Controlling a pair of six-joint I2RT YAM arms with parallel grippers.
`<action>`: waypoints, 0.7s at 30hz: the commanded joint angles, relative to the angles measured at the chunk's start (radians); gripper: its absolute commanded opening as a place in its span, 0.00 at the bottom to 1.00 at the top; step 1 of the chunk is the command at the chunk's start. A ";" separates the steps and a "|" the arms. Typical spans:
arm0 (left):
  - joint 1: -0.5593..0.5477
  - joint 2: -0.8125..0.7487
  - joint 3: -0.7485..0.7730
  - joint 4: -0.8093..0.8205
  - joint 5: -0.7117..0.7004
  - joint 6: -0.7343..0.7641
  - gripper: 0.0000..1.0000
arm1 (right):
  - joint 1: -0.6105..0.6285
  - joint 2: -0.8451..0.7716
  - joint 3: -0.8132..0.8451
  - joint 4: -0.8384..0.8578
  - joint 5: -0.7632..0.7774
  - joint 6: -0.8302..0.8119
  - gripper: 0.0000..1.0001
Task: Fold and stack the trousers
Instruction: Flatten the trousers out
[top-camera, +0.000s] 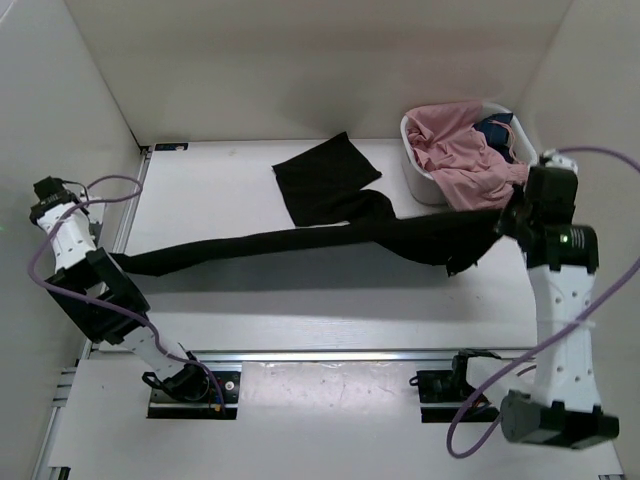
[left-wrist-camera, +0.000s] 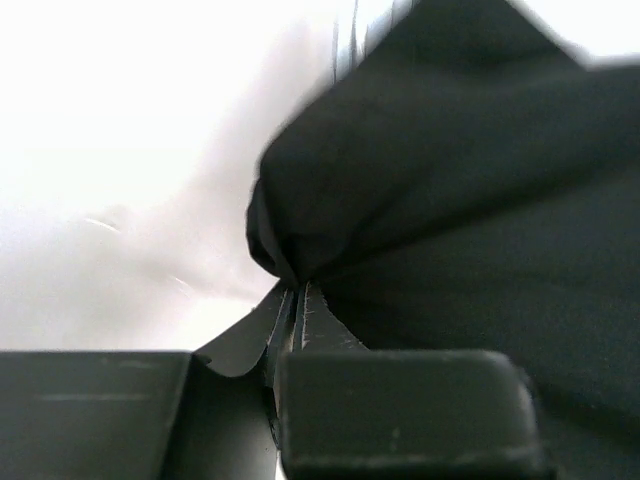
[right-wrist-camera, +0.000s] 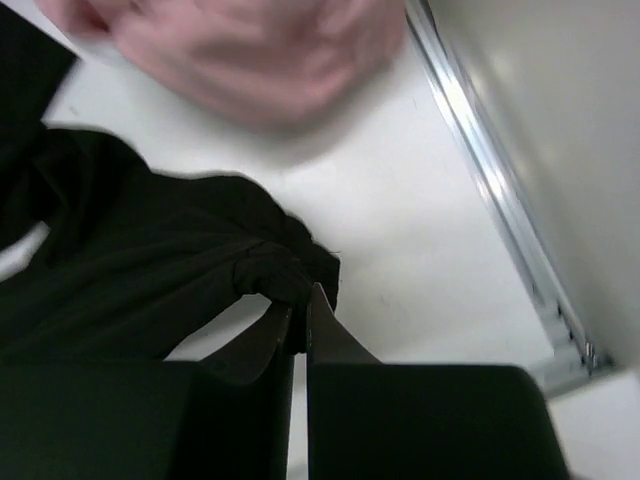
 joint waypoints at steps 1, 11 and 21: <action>0.038 -0.018 -0.097 -0.018 -0.096 0.079 0.14 | -0.044 -0.101 -0.133 -0.099 0.026 0.062 0.00; 0.151 -0.091 -0.428 0.033 -0.123 0.143 0.14 | -0.058 -0.482 -0.703 -0.317 -0.010 0.491 0.00; 0.234 -0.120 -0.537 0.086 -0.123 0.174 0.14 | -0.058 -0.548 -0.709 -0.400 0.147 0.725 0.00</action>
